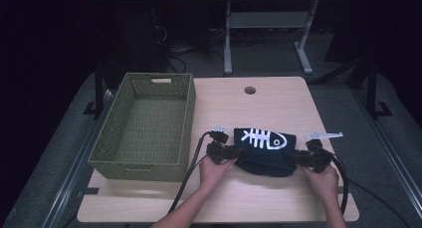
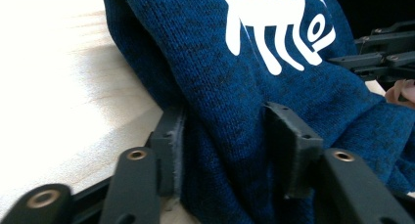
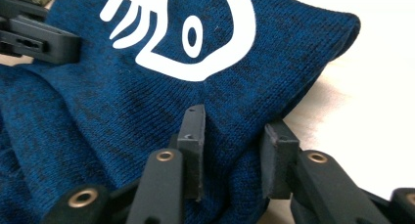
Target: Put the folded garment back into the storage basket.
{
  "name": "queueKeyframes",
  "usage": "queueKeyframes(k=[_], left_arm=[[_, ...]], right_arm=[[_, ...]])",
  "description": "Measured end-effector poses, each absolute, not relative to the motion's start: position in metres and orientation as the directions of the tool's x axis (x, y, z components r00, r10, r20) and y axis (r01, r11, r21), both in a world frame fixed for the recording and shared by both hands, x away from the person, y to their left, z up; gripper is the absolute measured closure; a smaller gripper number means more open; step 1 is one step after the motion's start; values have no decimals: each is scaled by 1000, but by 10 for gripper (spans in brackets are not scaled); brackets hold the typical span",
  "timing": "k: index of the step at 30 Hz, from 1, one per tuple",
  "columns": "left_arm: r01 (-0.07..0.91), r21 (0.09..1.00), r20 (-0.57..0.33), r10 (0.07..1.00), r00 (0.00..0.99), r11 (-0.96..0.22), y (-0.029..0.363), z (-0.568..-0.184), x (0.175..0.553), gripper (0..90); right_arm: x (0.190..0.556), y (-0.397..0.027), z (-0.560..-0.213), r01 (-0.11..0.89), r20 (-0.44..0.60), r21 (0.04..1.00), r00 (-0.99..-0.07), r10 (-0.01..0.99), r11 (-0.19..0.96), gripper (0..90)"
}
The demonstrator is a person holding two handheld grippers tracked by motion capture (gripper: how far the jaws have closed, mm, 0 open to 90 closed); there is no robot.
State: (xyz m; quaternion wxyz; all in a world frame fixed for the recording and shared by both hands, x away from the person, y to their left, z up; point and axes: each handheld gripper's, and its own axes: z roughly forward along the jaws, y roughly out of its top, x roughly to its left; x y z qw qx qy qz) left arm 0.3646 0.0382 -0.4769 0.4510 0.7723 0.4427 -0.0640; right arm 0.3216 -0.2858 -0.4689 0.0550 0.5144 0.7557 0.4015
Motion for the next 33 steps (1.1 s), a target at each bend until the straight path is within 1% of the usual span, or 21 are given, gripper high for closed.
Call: queueKeyframes(k=[5,8,12,17,21,25,33], left_arm=[[744,641,-518,608,602,-190,40,-477,364,600],[737,647,-518,598,612,-195,40,-474,363,634],[734,649,-517,593,618,-199,40,-474,362,650],[739,647,-536,577,616,-189,41,-472,362,672],[737,648,-537,570,622,-193,40,-468,361,672],[730,657,-540,560,629,-187,40,-464,360,671],[723,666,-542,546,638,-183,41,-456,360,669]], right_arm=[[313,-289,-474,726,382,682,-452,806,84,691],[310,-289,-473,723,386,686,-454,803,79,694],[307,-288,-472,722,389,688,-455,801,76,695],[306,-289,-471,724,403,686,-456,793,68,701],[306,-290,-467,721,428,691,-457,780,43,703],[305,-290,-460,714,409,697,-467,784,62,703],[304,-290,-456,717,404,693,-470,785,73,704]])
